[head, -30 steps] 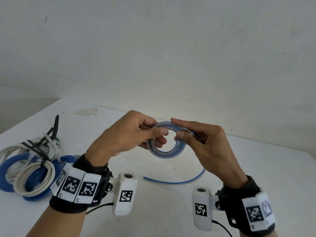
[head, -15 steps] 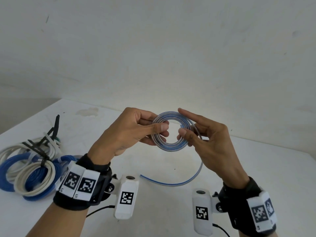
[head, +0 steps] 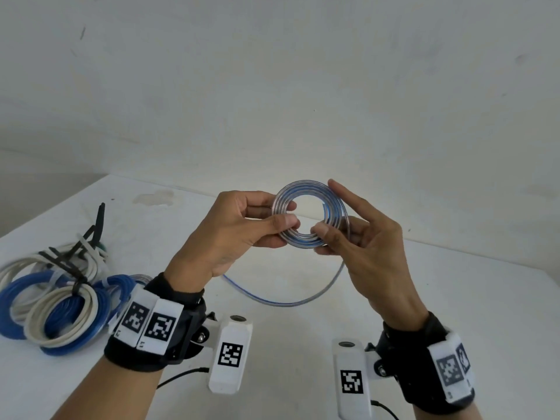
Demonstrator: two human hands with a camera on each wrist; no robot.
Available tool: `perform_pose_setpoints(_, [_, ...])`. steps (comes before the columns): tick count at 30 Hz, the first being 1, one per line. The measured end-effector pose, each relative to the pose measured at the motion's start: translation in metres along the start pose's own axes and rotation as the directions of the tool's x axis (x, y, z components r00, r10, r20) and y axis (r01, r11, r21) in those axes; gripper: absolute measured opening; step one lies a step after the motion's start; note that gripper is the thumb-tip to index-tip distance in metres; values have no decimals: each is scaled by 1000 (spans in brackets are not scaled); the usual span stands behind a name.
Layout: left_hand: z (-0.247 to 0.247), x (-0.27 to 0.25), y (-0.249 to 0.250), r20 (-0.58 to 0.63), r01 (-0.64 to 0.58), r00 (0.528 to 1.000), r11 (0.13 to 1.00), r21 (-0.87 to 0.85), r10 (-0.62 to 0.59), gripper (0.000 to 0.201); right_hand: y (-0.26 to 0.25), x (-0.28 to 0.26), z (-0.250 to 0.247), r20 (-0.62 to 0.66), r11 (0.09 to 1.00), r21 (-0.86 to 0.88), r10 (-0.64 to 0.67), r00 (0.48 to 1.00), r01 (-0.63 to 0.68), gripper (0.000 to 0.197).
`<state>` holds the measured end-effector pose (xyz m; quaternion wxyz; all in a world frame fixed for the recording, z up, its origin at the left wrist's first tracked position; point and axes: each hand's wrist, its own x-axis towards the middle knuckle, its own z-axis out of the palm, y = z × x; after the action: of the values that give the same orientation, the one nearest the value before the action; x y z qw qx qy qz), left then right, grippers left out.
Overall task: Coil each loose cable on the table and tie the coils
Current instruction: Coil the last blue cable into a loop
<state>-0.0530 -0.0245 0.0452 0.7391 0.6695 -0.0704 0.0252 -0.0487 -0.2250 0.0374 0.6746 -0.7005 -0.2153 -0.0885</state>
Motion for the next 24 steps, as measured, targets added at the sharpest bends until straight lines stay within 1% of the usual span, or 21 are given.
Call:
perform_pose_setpoints(2, [3, 0, 0, 8, -3, 1000, 1000, -27, 3, 25, 1, 0, 2, -41, 1000, 13, -17, 999, 18, 58])
perform_pose_setpoints(5, [6, -1, -2, 58, 16, 998, 998, -64, -13, 29, 0, -1, 3, -49, 1000, 1, -15, 999, 15, 56])
perform_pose_setpoints(7, [6, -1, -3, 46, 8, 999, 998, -65, -5, 29, 1, -1, 3, -40, 1000, -23, -12, 999, 11, 56])
perform_pose_setpoints(9, [7, 0, -4, 4, -4, 1000, 997, -78, 4, 29, 2, -2, 6, -51, 1000, -30, -5, 999, 4, 52])
perform_pose_setpoints(11, [8, 1, -4, -57, -29, 998, 993, -114, 23, 30, 2, -3, 11, -140, 1000, 20, -6, 990, 9, 42])
perform_pose_setpoints(13, [9, 2, -3, -113, -61, 993, 986, -153, 44, 30, 2, -5, 16, -254, 993, 114, 9, 967, 20, 32])
perform_pose_setpoints(14, [9, 2, -3, -125, -73, 991, 983, -166, 53, 30, 2, -6, 20, -281, 988, 156, 24, 959, 21, 31])
perform_pose_setpoints(16, [12, 1, -3, -116, -79, 992, 979, -187, 58, 31, 6, -8, 29, -313, 977, 214, 55, 948, 14, 36])
perform_pose_setpoints(19, [17, 0, -8, -85, -53, 996, 978, -201, 36, 30, 11, -9, 34, -367, 967, 252, 78, 927, 18, 41])
perform_pose_setpoints(21, [14, 3, -10, -54, -18, 998, 988, -153, 10, 30, 11, -7, 28, -326, 974, 228, 73, 943, 3, 39])
perform_pose_setpoints(22, [10, 4, -10, -39, -5, 999, 995, -96, 1, 33, 11, -5, 23, -272, 978, 207, 72, 960, -15, 38])
perform_pose_setpoints(24, [-1, 8, -9, -2, 14, 1000, 999, 41, -14, 45, 11, -2, 12, -134, 988, 143, 84, 988, -64, 36])
